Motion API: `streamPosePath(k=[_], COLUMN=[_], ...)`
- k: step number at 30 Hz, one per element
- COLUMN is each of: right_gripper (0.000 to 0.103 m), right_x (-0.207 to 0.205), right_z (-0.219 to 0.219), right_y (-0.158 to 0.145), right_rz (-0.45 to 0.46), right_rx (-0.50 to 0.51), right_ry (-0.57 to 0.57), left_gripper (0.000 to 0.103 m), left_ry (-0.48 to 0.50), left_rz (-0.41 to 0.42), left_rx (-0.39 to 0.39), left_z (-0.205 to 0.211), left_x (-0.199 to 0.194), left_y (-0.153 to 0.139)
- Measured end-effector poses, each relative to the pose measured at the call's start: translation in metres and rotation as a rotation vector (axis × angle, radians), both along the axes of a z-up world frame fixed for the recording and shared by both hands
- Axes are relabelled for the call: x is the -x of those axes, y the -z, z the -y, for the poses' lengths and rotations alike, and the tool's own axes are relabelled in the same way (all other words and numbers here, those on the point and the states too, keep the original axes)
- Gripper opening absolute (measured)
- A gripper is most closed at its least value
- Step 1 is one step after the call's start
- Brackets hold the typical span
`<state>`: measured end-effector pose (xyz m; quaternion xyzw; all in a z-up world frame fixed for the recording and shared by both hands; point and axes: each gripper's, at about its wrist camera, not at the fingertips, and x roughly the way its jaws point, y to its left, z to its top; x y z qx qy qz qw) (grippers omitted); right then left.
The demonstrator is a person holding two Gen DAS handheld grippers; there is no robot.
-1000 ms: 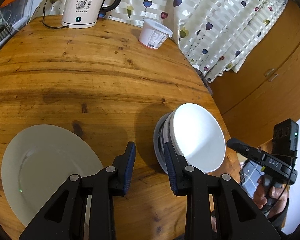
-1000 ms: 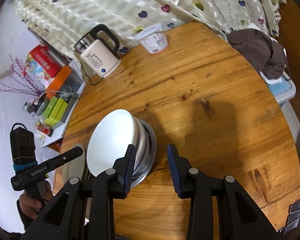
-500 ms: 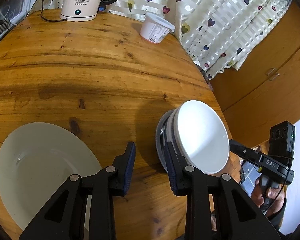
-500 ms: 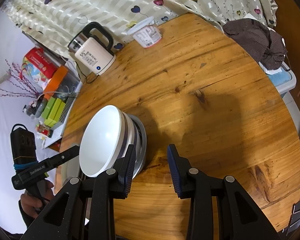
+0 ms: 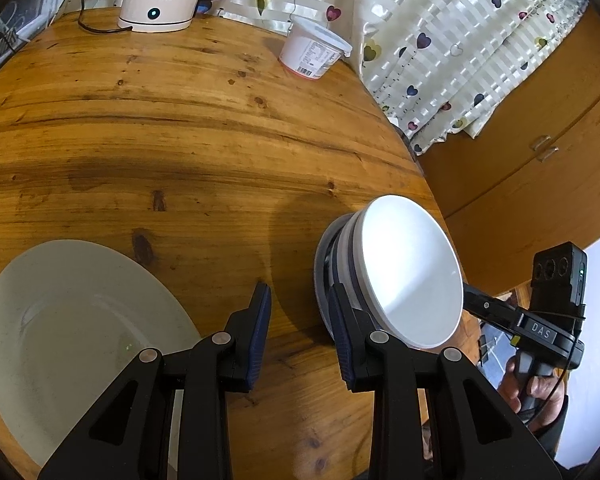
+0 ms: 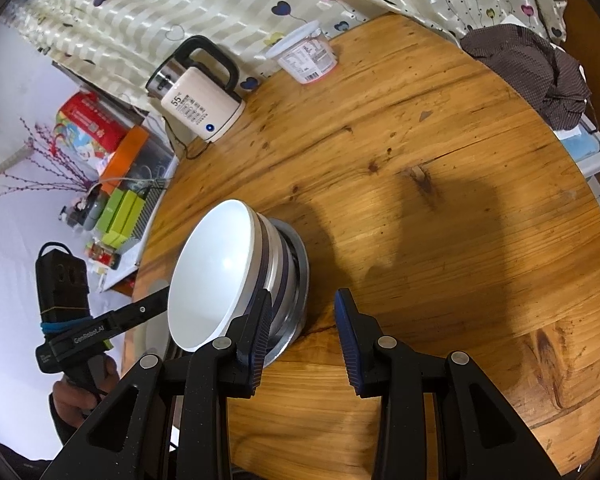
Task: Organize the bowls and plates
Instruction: 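Grip the rim of the steel bowl stack with the right gripper, then lift the steel bowl stack with both grippers and carry it over the beige plates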
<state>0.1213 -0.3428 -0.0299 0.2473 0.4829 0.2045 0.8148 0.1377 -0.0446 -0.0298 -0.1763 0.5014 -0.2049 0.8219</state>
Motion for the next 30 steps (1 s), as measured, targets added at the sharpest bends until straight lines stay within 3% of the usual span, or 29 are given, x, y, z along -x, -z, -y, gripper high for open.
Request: streamPosePath(k=[12,20,30], right_gripper=[0.032,0.012,0.008], right_x=[-0.001,-0.003,-0.005], right_z=[0.001,-0.005,-0.006], right_y=[0.009,0.014,0.014], right_rz=[-0.022,-0.038,-0.038], right_rx=[-0.017,-0.021,-0.051], right_ry=[-0.011,-0.039,-0.046], left_gripper=[0.030,0.030,0.030], left_ry=[0.005,0.022,0.042], left_rz=[-0.007,-0.021,-0.035], left_rx=[-0.010,-0.006,0.023], left_z=[0.004,0.008,0.007], left_x=[-0.001,-0.003,-0.008], left_y=[0.004,0.010,0.017])
